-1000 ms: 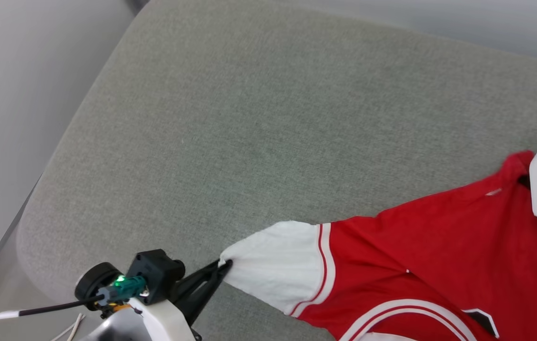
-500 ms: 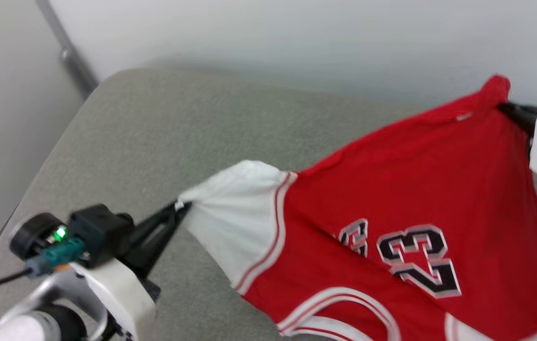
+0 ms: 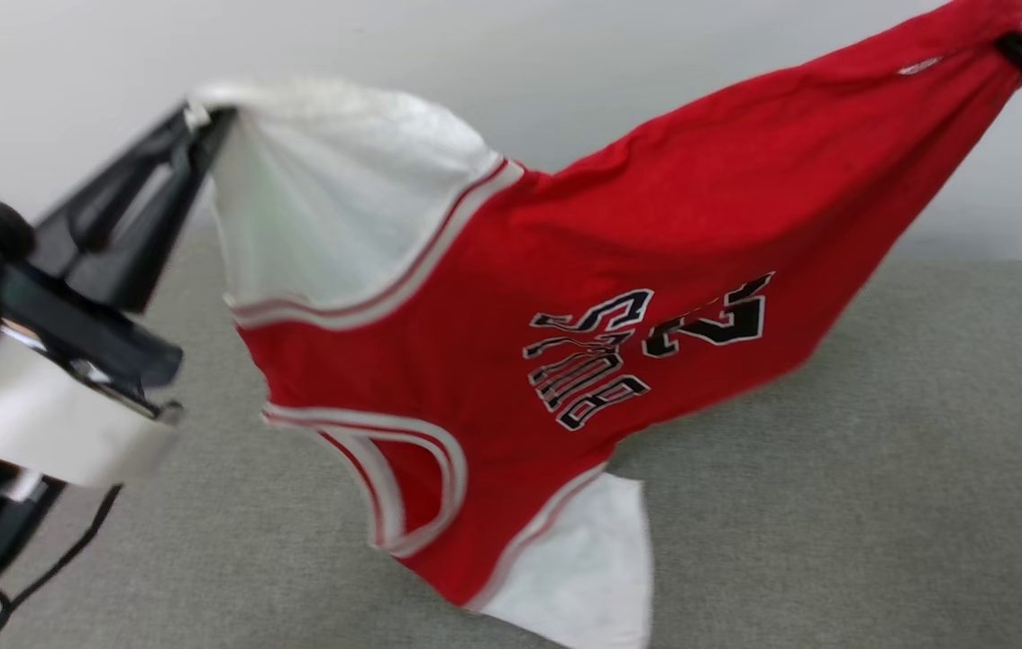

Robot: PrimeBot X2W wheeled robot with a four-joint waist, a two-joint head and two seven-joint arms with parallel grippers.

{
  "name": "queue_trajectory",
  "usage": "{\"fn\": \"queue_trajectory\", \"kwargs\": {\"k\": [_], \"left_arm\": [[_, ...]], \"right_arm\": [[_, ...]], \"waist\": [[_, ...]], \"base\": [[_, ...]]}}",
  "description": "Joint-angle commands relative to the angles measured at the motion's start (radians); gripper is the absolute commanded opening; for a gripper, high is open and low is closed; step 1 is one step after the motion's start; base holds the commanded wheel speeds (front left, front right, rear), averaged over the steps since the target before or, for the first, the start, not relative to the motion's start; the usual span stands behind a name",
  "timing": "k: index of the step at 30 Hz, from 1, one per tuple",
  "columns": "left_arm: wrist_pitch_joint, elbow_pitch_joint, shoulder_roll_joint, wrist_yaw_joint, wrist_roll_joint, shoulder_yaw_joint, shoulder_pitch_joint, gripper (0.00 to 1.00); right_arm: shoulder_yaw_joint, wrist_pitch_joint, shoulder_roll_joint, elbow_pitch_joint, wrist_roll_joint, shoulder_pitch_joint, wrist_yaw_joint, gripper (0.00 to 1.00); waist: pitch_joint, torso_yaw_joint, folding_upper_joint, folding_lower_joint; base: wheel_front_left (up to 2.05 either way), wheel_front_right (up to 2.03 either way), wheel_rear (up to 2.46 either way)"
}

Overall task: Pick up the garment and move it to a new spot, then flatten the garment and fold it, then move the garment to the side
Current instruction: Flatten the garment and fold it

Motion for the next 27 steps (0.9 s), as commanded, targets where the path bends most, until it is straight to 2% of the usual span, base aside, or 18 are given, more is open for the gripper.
{"fn": "queue_trajectory", "kwargs": {"k": [1,10,16,22,27], "left_arm": [[-0.020,-0.001,-0.009,-0.005,0.005,0.017,-0.048,0.00],[-0.075,0.034,-0.034,-0.010,0.036,0.065,-0.225,0.00],[-0.093,0.089,-0.032,-0.017,0.025,0.112,-0.346,0.00],[-0.110,0.181,-0.031,-0.051,0.013,0.140,-0.504,0.00],[-0.126,0.312,-0.040,-0.097,0.027,0.124,-0.672,0.00]], "right_arm": [[-0.023,0.003,0.022,-0.024,0.015,-0.017,0.000,0.00],[-0.074,-0.037,0.080,-0.111,-0.023,-0.046,0.000,0.00],[-0.107,-0.055,0.115,-0.136,-0.051,-0.103,0.000,0.00],[-0.131,-0.064,0.141,-0.138,-0.076,-0.181,0.000,0.00],[-0.131,-0.094,0.159,-0.096,-0.117,-0.287,0.000,0.00]], "waist": [[-0.008,-0.033,0.0000,0.0000],[0.022,-0.107,0.0000,0.0000],[0.096,-0.148,0.0000,0.0000],[0.210,-0.176,0.0000,0.0000],[0.333,-0.188,0.0000,0.0000]], "base": [[0.00,0.00,0.00],[0.00,0.00,0.00],[0.00,0.00,0.00],[0.00,0.00,0.00],[0.00,0.00,0.00]]}}
